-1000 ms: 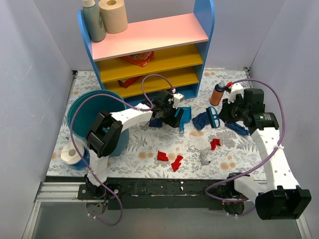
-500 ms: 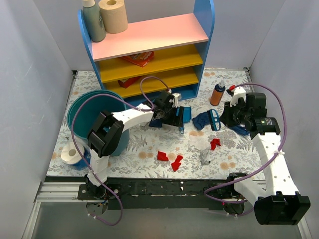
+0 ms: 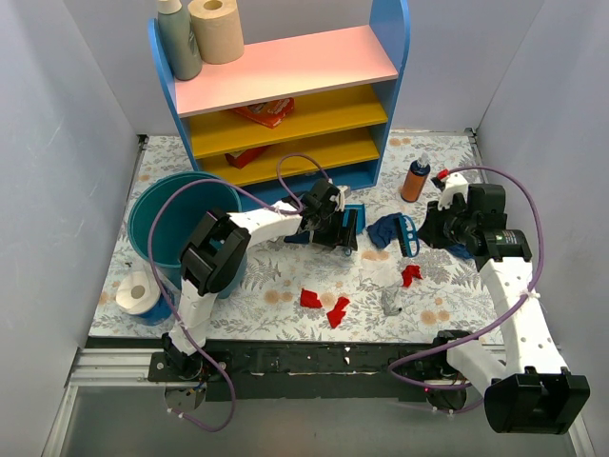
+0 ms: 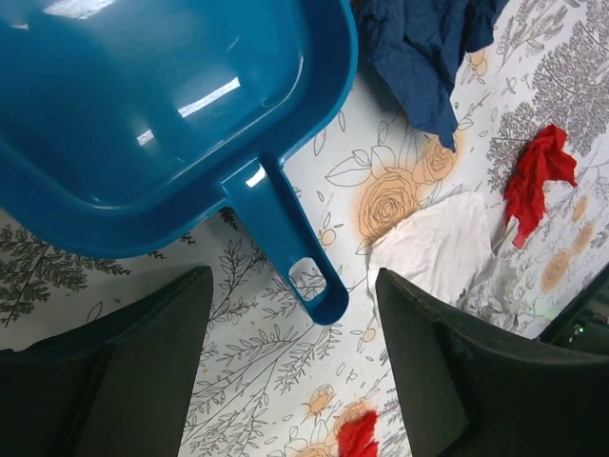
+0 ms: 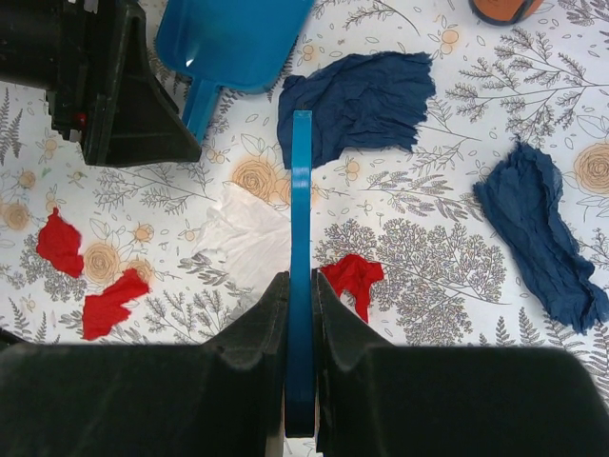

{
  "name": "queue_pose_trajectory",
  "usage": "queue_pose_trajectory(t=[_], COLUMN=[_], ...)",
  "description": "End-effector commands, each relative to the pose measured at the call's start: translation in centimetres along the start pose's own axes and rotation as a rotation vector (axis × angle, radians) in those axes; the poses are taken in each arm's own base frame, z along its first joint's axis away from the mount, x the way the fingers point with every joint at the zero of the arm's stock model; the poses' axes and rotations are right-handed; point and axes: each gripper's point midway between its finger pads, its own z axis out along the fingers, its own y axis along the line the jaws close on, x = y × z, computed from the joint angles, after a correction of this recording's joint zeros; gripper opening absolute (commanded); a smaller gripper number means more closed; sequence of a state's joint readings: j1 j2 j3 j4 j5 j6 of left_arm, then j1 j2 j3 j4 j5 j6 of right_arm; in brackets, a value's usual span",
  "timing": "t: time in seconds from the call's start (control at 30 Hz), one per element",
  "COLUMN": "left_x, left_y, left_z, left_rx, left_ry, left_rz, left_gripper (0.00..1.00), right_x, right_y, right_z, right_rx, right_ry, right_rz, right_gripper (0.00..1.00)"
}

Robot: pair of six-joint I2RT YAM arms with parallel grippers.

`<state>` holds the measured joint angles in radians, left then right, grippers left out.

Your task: Sweep away the paper scraps from the table

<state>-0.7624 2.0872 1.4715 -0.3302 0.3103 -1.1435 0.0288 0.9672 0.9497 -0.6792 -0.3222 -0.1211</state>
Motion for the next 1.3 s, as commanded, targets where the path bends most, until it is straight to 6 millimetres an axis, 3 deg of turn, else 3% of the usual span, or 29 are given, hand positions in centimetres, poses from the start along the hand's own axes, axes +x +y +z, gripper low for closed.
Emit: queue_pose_trajectory(t=[0.0, 0.3, 0.53, 0.67, 0.8, 0.9, 1.27], left_x=[-0.3, 0.1, -0.7, -1.1, -0.9, -0.7, -1.5], left_y=[-0.2, 2.8, 3.1, 2.3, -0.4, -1.3, 0.9], left_z=[-0.2, -2.5, -5.1, -6.5, -5.9, -5.2, -2.9], left_rx=[-0.022, -0.182, -0.231, -0.2, -0.071, -0.073, -0.201], left_ry=[-0.002, -0.006, -0.053, -0.073, -0.061, -0.065, -0.077], left_rz=[-0.005, 0.096, 0.188, 0.258, 0.332, 0.422, 0.508], left_gripper=[0.68, 0.61, 0.59, 0.63, 0.67, 0.7, 0.68], right_x=[-0.9, -0.8, -1.1, -0.8, -0.5, -0.4, 0.0], right_y=[0.1, 0.1, 0.3, 0.3, 0.4, 0.4, 0.3], right_z=[-0.3, 0.6, 1.2, 1.4, 1.4, 1.3, 1.2], right_rx=[-0.007, -0.031, -0.052, -0.059, -0.06, -0.057, -0.049], right_ry=[-0.05, -0.046, -0.049, -0.04, -0.036, -0.034, -0.022], right_rz=[0.004, 0.023, 0.035, 0.041, 0.046, 0.047, 0.044], right_gripper=[0.01, 0.01, 0.01, 0.01, 0.01, 0.01, 0.01])
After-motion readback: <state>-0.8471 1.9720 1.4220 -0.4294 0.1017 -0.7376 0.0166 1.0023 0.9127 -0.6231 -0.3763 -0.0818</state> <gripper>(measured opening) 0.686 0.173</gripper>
